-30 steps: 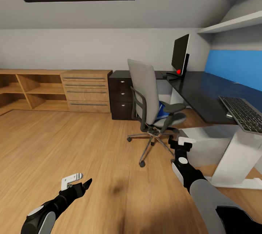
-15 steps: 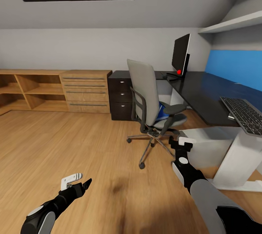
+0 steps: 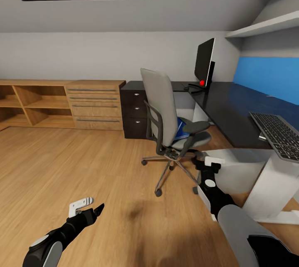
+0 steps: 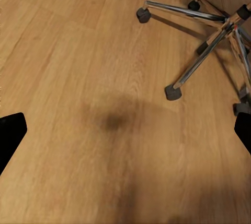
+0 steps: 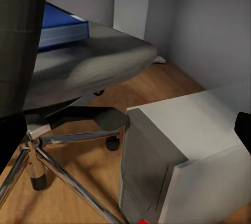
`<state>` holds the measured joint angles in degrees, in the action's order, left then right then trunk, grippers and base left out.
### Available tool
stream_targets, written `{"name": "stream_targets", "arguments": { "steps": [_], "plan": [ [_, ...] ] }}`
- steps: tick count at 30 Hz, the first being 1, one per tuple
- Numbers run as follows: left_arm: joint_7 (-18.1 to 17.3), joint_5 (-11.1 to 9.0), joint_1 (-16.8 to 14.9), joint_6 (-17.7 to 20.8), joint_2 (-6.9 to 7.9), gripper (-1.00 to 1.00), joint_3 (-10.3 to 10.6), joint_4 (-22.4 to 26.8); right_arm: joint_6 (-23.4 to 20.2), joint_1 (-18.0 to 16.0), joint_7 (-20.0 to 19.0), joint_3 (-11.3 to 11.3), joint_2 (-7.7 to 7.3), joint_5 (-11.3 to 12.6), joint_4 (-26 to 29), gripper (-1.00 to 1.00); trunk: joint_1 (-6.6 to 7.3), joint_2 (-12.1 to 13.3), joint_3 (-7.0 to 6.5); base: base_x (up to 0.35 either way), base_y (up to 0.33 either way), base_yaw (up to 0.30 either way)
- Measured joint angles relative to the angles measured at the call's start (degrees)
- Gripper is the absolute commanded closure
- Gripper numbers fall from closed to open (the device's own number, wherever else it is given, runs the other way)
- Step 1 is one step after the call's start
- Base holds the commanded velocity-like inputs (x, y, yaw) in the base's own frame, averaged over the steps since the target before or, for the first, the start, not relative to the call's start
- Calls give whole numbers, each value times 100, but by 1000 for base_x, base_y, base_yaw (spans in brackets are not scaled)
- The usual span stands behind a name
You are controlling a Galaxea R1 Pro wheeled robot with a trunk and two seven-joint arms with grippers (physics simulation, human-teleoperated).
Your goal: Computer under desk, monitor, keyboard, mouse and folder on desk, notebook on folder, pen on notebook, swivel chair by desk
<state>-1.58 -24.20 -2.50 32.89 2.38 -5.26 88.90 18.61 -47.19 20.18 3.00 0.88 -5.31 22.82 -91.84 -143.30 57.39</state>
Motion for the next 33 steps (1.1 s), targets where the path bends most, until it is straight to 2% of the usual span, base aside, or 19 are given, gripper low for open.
{"name": "stream_targets", "arguments": {
  "steps": [7, 22, 33],
  "plan": [
    [-4, -2, -1, -1, 0, -100, -52, 0, -10, -1, 17, 11, -98, 6, -8, -100, 0, 0, 0, 44, -36, 0],
    [-9, -16, 0, 0, 3, -100, -62, 0, -11, -1, 57, 11, -117, 8, -9, -100, 0, 0, 0, 92, -3, 0],
    [-2, -12, -1, 0, 1, -100, -63, 0, -11, -1, 57, 12, -171, 14, 0, -100, 2, 0, 0, 209, 0, 0]
  ]
}}
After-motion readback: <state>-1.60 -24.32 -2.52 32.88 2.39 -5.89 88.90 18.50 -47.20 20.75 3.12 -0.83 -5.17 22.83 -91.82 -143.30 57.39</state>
